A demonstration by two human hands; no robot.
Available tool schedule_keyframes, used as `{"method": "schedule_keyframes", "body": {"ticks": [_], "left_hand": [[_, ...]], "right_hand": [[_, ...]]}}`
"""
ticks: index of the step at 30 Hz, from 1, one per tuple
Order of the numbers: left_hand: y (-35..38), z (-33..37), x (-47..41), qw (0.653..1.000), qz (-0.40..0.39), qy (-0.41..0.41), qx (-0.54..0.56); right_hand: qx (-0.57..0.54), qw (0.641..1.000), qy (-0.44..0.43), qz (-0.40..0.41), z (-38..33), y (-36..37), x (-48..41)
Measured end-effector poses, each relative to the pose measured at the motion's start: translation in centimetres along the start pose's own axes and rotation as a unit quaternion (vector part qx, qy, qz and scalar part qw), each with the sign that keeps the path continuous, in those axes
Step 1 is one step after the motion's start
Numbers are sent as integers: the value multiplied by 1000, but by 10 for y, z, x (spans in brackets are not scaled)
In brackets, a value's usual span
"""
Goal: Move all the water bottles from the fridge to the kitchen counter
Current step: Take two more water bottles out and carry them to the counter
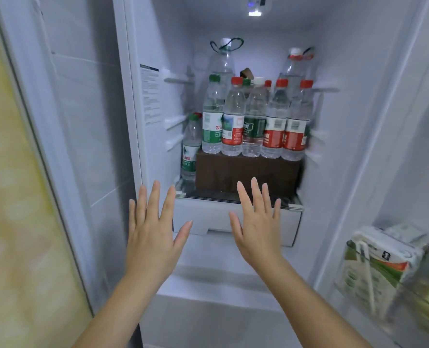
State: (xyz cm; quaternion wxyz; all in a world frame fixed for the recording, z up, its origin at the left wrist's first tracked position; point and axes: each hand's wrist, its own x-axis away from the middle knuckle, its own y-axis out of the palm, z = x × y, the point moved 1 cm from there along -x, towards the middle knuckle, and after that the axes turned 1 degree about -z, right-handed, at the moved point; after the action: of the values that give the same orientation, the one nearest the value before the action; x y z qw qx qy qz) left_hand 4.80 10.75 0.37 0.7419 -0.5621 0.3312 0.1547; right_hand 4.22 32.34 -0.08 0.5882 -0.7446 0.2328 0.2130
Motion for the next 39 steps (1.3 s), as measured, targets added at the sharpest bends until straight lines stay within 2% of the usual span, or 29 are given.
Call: {"method": "schedule_keyframes", "body": {"ticks": [5, 8, 14, 17, 21, 25, 29, 34, 37, 39], "left_hand": [[29, 4, -56, 999, 18, -16, 28], [51, 3, -97, 999, 28, -24, 40], [82, 11, -203, 983, 18, -77, 163], [91, 14, -268, 979, 31, -91, 182], [99, 15, -332, 988, -10, -80, 133], [109, 6, -365, 991, -118, -37, 53], [103, 5, -372, 987, -156, -28, 1], [79, 9, -372, 973, -206, -53, -89], [61, 10, -362, 963, -242, -54, -101], [49, 11, -352, 963, -240, -51, -108]], "right_hand": [[-67, 996, 51, 11, 5, 25, -53], [-84, 995, 52, 23, 6, 40, -79], [-62, 995, 35, 76, 13, 63, -127], [-45, 992, 34, 110, 18, 64, -151], [9, 993, 13, 114, 24, 74, -171], [59, 996, 15, 62, 37, 103, -177], [110, 992, -9, 61, 47, 120, -174], [110, 991, -13, 71, 49, 124, -175], [106, 991, -15, 82, 49, 124, -176], [104, 991, -15, 82, 48, 123, -175]]}}
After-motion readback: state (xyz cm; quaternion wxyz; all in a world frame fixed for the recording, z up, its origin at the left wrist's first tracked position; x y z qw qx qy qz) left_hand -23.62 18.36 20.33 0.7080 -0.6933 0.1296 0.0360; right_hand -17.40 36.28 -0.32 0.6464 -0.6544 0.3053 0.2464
